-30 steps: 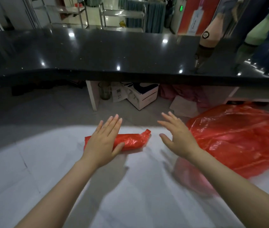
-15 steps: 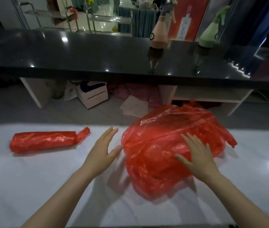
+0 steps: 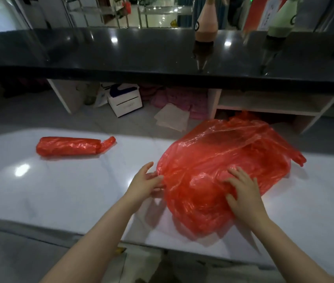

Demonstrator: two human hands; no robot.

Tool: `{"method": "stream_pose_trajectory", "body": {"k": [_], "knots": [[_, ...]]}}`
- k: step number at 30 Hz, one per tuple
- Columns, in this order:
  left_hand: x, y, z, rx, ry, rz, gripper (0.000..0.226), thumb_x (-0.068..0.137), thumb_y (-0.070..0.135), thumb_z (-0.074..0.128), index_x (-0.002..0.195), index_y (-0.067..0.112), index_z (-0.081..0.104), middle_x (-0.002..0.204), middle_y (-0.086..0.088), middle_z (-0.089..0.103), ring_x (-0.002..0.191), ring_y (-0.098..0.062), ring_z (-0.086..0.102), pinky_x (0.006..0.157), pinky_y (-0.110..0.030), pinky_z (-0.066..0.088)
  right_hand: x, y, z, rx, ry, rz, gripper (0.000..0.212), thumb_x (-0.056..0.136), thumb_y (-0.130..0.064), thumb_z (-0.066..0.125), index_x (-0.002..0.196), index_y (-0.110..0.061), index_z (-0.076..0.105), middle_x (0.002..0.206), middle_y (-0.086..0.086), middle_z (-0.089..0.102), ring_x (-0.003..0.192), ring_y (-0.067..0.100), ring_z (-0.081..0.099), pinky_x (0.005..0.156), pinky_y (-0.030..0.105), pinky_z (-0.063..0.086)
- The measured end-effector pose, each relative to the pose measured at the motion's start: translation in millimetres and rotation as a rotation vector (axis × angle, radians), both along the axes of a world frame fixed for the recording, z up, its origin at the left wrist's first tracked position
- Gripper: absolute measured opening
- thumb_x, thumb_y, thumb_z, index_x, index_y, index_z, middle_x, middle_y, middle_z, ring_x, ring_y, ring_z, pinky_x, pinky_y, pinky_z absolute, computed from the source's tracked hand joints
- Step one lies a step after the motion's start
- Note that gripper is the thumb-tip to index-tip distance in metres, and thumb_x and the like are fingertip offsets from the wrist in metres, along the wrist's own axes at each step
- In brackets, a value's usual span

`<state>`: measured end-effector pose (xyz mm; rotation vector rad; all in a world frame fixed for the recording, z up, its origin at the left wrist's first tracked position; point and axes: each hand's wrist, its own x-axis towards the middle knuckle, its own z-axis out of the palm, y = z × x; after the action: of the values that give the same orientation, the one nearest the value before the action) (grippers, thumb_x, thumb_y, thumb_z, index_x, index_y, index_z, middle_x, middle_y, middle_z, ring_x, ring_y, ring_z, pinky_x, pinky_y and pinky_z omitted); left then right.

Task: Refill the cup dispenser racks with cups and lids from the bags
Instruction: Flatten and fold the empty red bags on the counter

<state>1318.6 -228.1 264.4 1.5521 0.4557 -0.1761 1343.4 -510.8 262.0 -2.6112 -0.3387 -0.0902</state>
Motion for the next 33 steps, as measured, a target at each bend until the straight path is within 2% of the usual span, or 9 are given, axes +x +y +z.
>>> {"method": "stream_pose_trajectory", "body": {"k": [5, 9, 11, 14, 17, 19, 27, 30, 33], "knots": [[4.8, -26.1, -2.3, -0.026, 0.041, -0.052, 0.069, 0.084, 0.017, 0.072, 0.139, 0.029, 0.033, 0.097, -0.007, 0.063, 0.055, -0.010, 0.059, 0.046, -0.024, 0.040, -20.2, 0.0, -0.8, 0.017, -0.192, 0.068, 0.064, 0.062, -0.006, 0.080, 0.123, -0.019, 0.063, 0.140, 0.010, 0.050, 0.138, 0.036, 0.034, 0.109, 0.067, 0.017], [-2.5, -46.5, 1.9, -0.055, 0.076, -0.178, 0.017, 0.086, 0.014, 0.068, 0.102, 0.008, 0.067, 0.074, -0.010, 0.059, 0.056, -0.018, 0.051, 0.052, -0.025, 0.035, -29.4, -0.4, -1.8, -0.058, -0.254, 0.059, 0.065, 0.050, -0.001, 0.087, 0.111, -0.013, 0.071, 0.128, 0.023, 0.055, 0.122, 0.049, 0.046, 0.101, 0.068, 0.032], [-8.5, -47.7, 7.5, 0.017, 0.016, -0.165, 0.004, 0.086, 0.014, 0.068, 0.083, 0.011, 0.068, 0.068, -0.004, 0.059, 0.054, -0.012, 0.053, 0.051, -0.023, 0.041, -33.8, 0.9, -1.3, -0.026, -0.302, -0.001, 0.065, 0.049, 0.003, 0.085, 0.111, -0.009, 0.071, 0.120, 0.024, 0.057, 0.110, 0.048, 0.050, 0.096, 0.061, 0.041], [-13.8, -35.3, 14.5, 0.035, -0.079, -0.038, 0.005, 0.088, 0.009, 0.063, 0.084, 0.011, 0.063, 0.077, -0.009, 0.062, 0.071, -0.020, 0.059, 0.069, -0.035, 0.049, -44.9, 6.3, 3.5, 0.108, -0.337, -0.099, 0.057, 0.065, 0.006, 0.076, 0.119, -0.008, 0.064, 0.107, 0.014, 0.056, 0.099, 0.036, 0.052, 0.089, 0.044, 0.043], [-17.8, -8.5, 19.4, 0.231, -0.142, 0.259, 0.010, 0.088, 0.012, 0.058, 0.079, 0.007, 0.061, 0.074, -0.009, 0.062, 0.071, -0.024, 0.057, 0.067, -0.035, 0.047, -55.6, 11.2, 10.8, 0.295, -0.249, -0.074, 0.040, 0.083, 0.001, 0.064, 0.120, -0.014, 0.057, 0.102, -0.002, 0.055, 0.089, 0.019, 0.055, 0.078, 0.032, 0.047], [-25.3, 12.5, 24.0, 0.311, -0.159, 0.428, 0.013, 0.089, 0.018, 0.057, 0.082, 0.008, 0.061, 0.077, -0.006, 0.064, 0.073, -0.022, 0.058, 0.064, -0.032, 0.046, -59.8, 15.5, 12.4, 0.282, -0.147, -0.023, 0.030, 0.090, -0.008, 0.059, 0.118, -0.020, 0.058, 0.097, -0.011, 0.059, 0.085, 0.012, 0.059, 0.073, 0.027, 0.048], [-106.1, 108.1, 37.6, 0.265, -0.236, 0.686, 0.017, 0.093, 0.035, 0.051, 0.082, 0.024, 0.057, 0.086, -0.002, 0.063, 0.082, -0.020, 0.062, 0.067, -0.033, 0.050, -93.8, 106.6, 19.5, 0.194, 0.048, 0.152, 0.038, 0.094, -0.030, 0.058, 0.131, -0.024, 0.054, 0.127, -0.012, 0.060, 0.118, 0.010, 0.055, 0.093, 0.016, 0.036], [-142.7, 137.3, 46.8, 0.298, -0.261, 0.676, 0.016, 0.094, 0.038, 0.052, 0.082, 0.027, 0.054, 0.088, 0.000, 0.062, 0.085, -0.018, 0.061, 0.069, -0.032, 0.049, -116.9, 157.4, 36.5, 0.204, 0.115, 0.314, 0.065, 0.085, -0.050, 0.064, 0.142, -0.033, 0.039, 0.144, -0.014, 0.043, 0.131, 0.006, 0.040, 0.105, 0.019, 0.028], [-172.8, 152.9, 55.1, 0.287, -0.277, 0.626, 0.014, 0.096, 0.043, 0.050, 0.086, 0.033, 0.051, 0.093, 0.005, 0.061, 0.088, -0.014, 0.060, 0.072, -0.031, 0.049, -145.8, 202.3, 52.0, 0.255, 0.154, 0.509, 0.097, 0.063, -0.074, 0.068, 0.140, -0.056, 0.012, 0.154, -0.021, 0.014, 0.141, 0.003, 0.015, 0.113, 0.028, 0.016]]}}
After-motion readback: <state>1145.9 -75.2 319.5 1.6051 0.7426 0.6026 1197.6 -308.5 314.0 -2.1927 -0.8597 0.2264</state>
